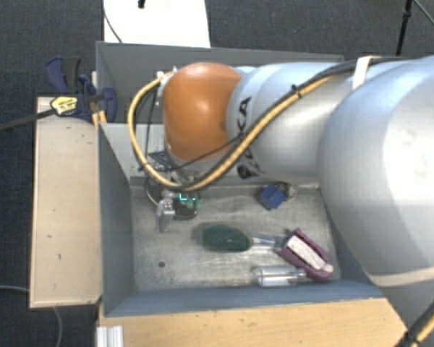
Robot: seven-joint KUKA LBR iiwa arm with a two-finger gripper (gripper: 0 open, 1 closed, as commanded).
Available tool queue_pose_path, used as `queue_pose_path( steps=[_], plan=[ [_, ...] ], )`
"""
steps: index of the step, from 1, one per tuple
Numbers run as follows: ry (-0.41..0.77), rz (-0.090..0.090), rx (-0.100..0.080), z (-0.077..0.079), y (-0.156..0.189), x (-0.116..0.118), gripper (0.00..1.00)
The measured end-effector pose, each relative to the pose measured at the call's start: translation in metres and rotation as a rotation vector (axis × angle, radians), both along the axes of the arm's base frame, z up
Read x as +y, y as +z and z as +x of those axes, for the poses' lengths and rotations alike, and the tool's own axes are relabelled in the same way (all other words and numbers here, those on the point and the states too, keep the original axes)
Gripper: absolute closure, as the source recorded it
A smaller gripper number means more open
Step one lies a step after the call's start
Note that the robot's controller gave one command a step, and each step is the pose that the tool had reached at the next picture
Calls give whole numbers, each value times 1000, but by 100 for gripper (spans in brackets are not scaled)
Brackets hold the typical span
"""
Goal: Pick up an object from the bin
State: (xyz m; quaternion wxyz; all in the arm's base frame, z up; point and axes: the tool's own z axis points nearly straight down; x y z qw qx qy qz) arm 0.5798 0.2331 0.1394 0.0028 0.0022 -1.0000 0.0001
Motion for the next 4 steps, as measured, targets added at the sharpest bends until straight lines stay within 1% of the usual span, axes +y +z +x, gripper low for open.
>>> queue_pose_path(
  steps=[1,2,3,4],
  plan=[
    [61,10,-28,7,-65,-42,0],
    [59,4,-13,2,-67,-42,100],
    [226,3,-18,-17,109,-49,100],
    [223,2,-9,-18,103,-50,0]
  ],
)
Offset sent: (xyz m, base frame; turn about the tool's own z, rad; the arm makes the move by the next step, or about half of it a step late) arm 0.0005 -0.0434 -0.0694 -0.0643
